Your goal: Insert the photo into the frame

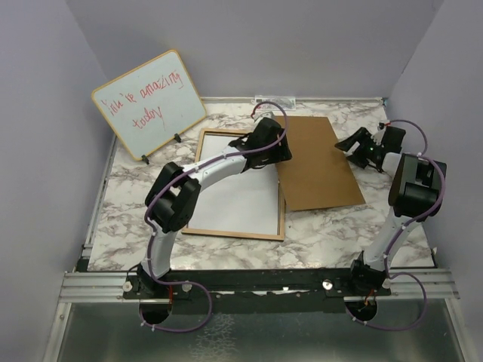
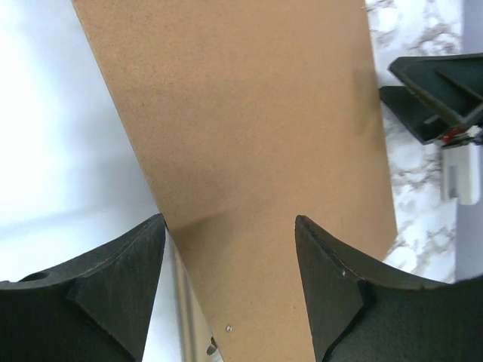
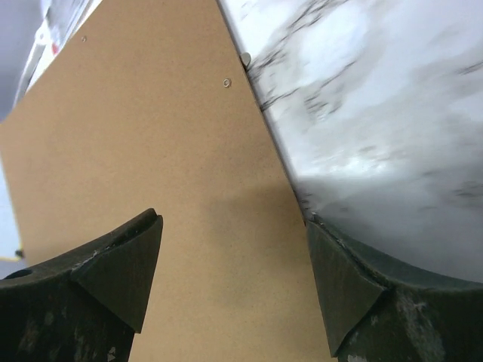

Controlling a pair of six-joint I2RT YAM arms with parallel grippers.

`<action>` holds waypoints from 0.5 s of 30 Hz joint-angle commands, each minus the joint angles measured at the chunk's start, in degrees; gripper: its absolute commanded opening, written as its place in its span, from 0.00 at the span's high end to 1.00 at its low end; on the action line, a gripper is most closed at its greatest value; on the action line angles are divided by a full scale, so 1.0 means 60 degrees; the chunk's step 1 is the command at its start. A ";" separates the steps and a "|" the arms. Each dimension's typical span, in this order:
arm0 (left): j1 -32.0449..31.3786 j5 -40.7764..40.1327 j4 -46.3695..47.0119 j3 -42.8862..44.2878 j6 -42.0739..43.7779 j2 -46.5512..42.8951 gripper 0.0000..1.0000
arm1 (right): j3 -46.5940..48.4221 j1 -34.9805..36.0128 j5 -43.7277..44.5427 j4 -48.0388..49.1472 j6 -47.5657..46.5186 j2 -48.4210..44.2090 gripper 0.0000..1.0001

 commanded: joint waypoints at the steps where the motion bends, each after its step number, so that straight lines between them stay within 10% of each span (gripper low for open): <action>1: 0.0086 -0.0071 0.1098 -0.1353 -0.0049 -0.1264 0.30 | -0.0637 0.0918 -0.1603 -0.1127 0.0680 -0.0058 0.20; 15: 0.1318 0.1033 0.0969 -0.3044 0.0357 -0.1888 0.22 | -0.0996 0.1051 -0.0500 -0.1292 0.0669 -0.0135 0.20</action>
